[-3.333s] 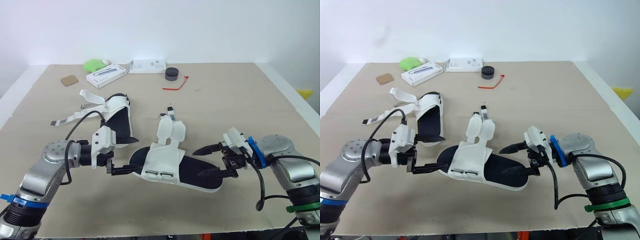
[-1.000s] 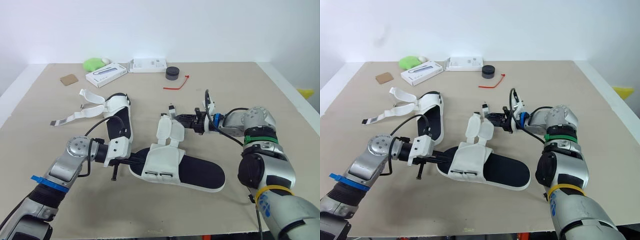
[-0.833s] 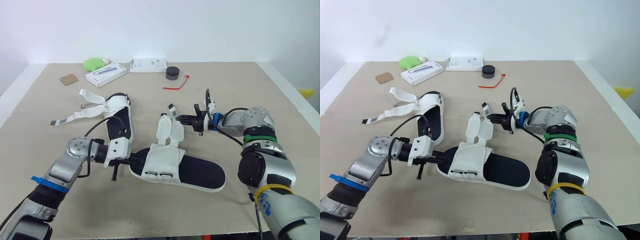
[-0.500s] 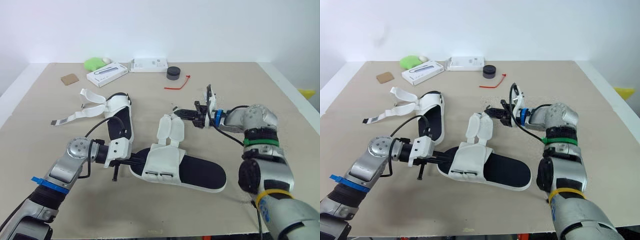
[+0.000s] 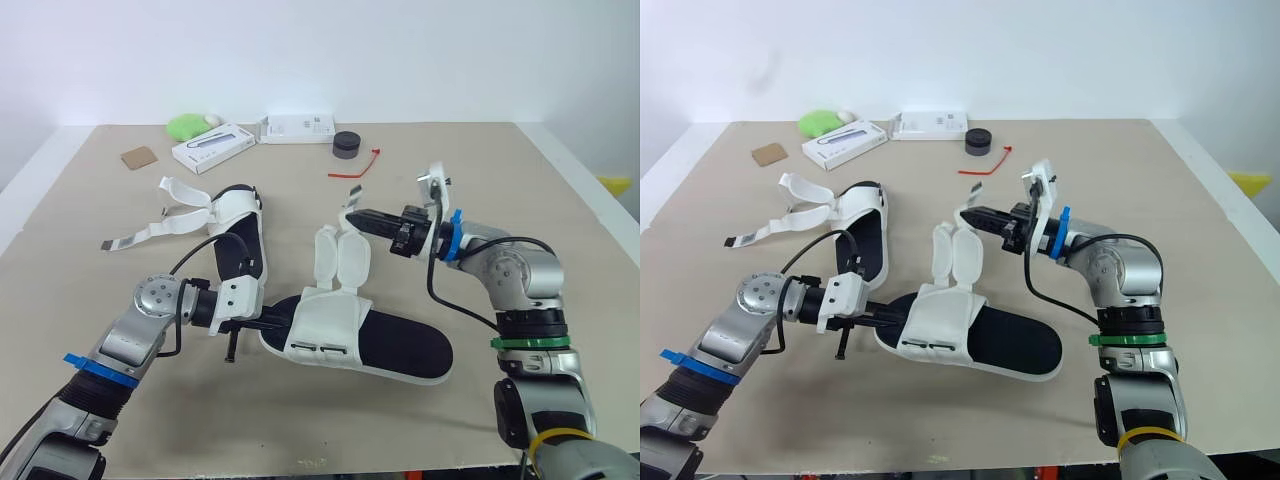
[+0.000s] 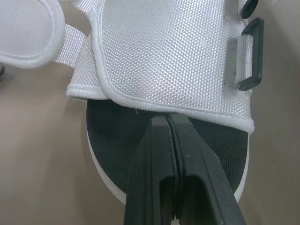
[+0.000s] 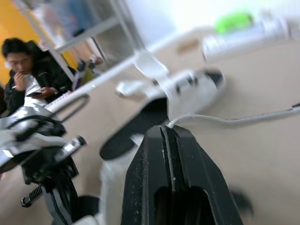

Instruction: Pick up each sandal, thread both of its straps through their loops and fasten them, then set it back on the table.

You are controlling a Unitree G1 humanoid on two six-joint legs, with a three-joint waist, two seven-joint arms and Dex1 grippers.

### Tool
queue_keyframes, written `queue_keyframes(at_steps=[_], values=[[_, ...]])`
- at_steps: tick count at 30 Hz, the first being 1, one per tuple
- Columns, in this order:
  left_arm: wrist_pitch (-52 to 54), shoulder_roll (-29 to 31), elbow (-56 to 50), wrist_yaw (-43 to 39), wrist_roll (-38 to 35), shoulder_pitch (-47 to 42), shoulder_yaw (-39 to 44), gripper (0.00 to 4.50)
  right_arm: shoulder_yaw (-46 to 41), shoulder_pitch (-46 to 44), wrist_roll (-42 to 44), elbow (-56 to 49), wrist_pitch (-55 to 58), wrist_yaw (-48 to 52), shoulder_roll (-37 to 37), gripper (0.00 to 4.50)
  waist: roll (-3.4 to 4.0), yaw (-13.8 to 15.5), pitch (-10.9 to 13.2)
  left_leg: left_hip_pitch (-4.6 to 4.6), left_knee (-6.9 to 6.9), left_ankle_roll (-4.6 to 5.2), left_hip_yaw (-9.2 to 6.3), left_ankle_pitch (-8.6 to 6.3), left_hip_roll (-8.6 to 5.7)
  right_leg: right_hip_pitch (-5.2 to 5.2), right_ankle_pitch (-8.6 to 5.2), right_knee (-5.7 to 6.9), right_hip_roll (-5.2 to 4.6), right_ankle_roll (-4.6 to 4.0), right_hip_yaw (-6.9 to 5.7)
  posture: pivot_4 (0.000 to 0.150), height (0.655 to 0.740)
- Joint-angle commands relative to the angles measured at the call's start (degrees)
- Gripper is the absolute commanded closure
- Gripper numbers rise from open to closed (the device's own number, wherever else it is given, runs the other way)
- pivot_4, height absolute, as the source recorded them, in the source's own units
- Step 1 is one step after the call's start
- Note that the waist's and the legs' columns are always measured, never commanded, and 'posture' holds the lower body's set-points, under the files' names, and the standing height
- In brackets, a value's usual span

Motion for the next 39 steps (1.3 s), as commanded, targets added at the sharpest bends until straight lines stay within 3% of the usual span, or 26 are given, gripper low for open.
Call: queue_keyframes(at_steps=[1, 9, 22, 29, 39], values=[[-0.41, 0.19, 0.2, -0.23, 0.83, 0.38, -0.08, 4.5, -0.02, 1.99, -0.41, -4.63, -7.5, 3.82, -1.13, 4.46, 0.0, 0.01, 0.0, 0.0, 0.0, 0.0, 0.0, 0.0, 0.0, 0.0, 0.0, 0.0, 0.0, 0.0, 0.0, 0.15, 0.74], [-0.64, 0.13, 0.46, -0.33, 0.87, 0.47, -0.23, 4.5, 5.8, 7.39, -12.99, -4.46, -43.32, 13.11, -2.03, 4.46, 0.0, 0.02, 0.0, 0.04, 0.01, 0.0, 0.05, 0.0, -0.02, 0.01, 0.0, 0.01, -0.01, 0.0, 0.01, 0.15, 0.74], [-0.42, -0.02, 0.77, -0.12, 0.54, 0.39, -0.09, 4.5, 15.99, 10.23, -18.73, -4.98, -91.09, 23.41, -4.65, 4.46, -0.01, 0.04, 0.0, 0.19, 0.15, -0.02, 0.11, 0.01, -0.01, 0.14, 0.01, 0.06, -0.01, -0.03, 0.03, 0.15, 0.74], [3.82, -1.18, -0.7, 0.75, -1.85, -0.22, 0.89, 4.5, 20.48, 5.98, -24.25, -0.57, -104.05, 20.65, -8.67, 4.46, -0.02, 0.04, 0.02, 0.44, 0.27, -0.01, 0.17, 0.02, -0.01, 0.39, 0.0, 0.07, -0.01, -0.04, 0.07, 0.15, 0.74], [10.8, -2.67, -3.71, 3.65, -4.03, 0.09, 1.97, 4.5, 24.25, 1.17, -25.71, 5.61, -107.58, 15.24, -12.17, 4.46, -0.03, 0.03, 0.02, 0.89, 0.27, 0.0, 0.23, 0.02, 0.02, 0.77, -0.07, 0.09, 0.05, -0.07, 0.21, 0.15, 0.74]])
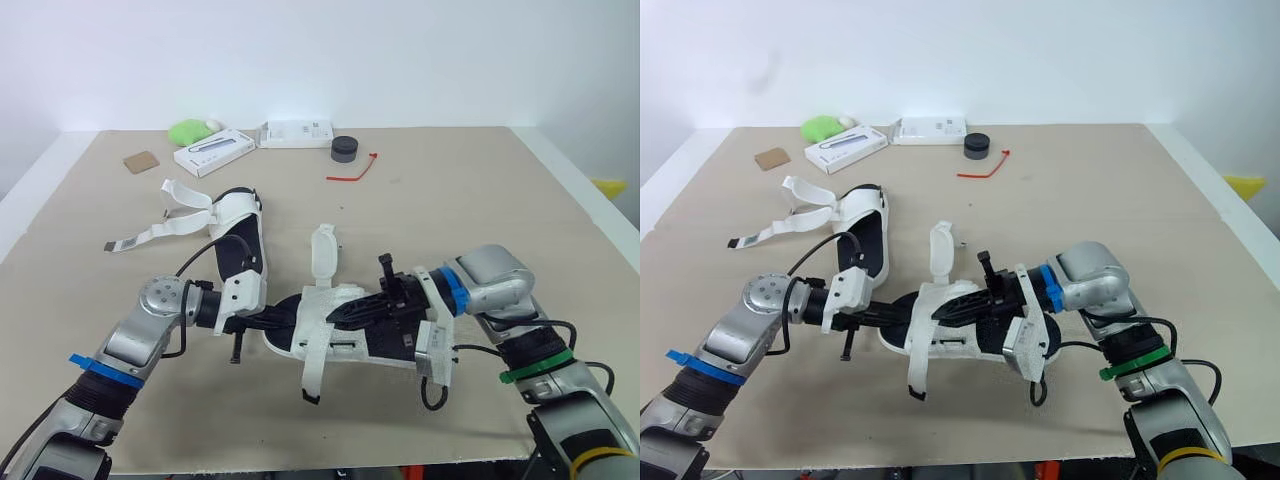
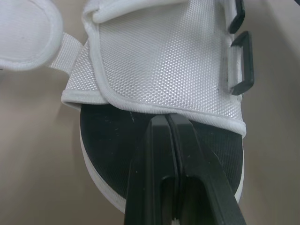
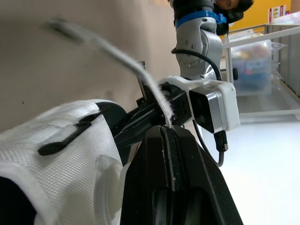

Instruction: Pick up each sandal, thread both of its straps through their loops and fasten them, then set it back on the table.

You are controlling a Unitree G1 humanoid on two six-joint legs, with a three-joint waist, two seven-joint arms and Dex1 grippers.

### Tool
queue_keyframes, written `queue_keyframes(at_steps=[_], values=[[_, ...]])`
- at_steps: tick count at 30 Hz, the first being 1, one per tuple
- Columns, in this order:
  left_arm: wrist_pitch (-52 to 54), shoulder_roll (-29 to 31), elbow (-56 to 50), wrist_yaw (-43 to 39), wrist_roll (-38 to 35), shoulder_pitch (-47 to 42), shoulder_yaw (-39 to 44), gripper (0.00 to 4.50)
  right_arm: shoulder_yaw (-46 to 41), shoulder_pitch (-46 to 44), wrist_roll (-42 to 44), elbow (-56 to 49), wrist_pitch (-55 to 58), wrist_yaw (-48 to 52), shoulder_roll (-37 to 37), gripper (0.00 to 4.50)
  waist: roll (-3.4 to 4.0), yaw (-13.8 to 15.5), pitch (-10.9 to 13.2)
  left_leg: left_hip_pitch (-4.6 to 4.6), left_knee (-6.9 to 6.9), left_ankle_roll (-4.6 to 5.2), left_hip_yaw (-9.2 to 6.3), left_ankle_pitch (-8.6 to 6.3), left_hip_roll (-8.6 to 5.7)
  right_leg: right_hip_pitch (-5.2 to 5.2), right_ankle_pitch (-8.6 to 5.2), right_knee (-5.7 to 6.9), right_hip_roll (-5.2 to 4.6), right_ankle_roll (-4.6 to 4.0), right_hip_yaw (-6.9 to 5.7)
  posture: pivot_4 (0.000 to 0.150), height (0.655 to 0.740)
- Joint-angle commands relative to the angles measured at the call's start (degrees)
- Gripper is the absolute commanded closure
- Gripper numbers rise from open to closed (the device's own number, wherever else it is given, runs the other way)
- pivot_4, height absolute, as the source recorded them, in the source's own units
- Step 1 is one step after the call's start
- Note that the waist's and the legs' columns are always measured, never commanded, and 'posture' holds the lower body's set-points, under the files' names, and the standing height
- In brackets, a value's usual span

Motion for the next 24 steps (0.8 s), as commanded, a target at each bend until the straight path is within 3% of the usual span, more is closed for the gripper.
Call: queue_keyframes(at_steps=[1, 12, 24], values=[[2.74, -0.76, -2.17, 2.51, -0.88, -0.08, 1.46, 4.5, 1.04, -2.27, 0.36, 1.95, -3.28, -1.62, -1.73, 4.46, 0.0, 0.0, 0.0, 0.0, 0.0, 0.0, 0.01, 0.0, 0.0, 0.0, 0.0, 0.0, -0.01, 0.0, 0.01, 0.15, 0.74], [5.12, -1.7, -2.5, 4.88, 0.28, -0.81, 0.93, 4.5, 6.96, -6.67, 0.32, 10.83, -12.06, -6.26, -4.54, 4.46, -0.01, -0.01, 0.01, 0.01, -0.01, 0.01, 0.05, 0.0, 0.01, -0.01, 0.01, -0.01, 0.0, 0.0, 0.09, 0.15, 0.74], [8.84, -1.88, -6.6, 5.51, -0.39, 0.96, 0.46, 4.5, 11.33, -13.84, -6.85, 26.39, -23.82, -13.89, -4.86, 4.46, -0.02, -0.04, 0.01, -0.01, -0.01, 0.01, 0.12, -0.01, 0.01, -0.04, 0.01, -0.01, 0.0, 0.01, 0.16, 0.15, 0.74]])
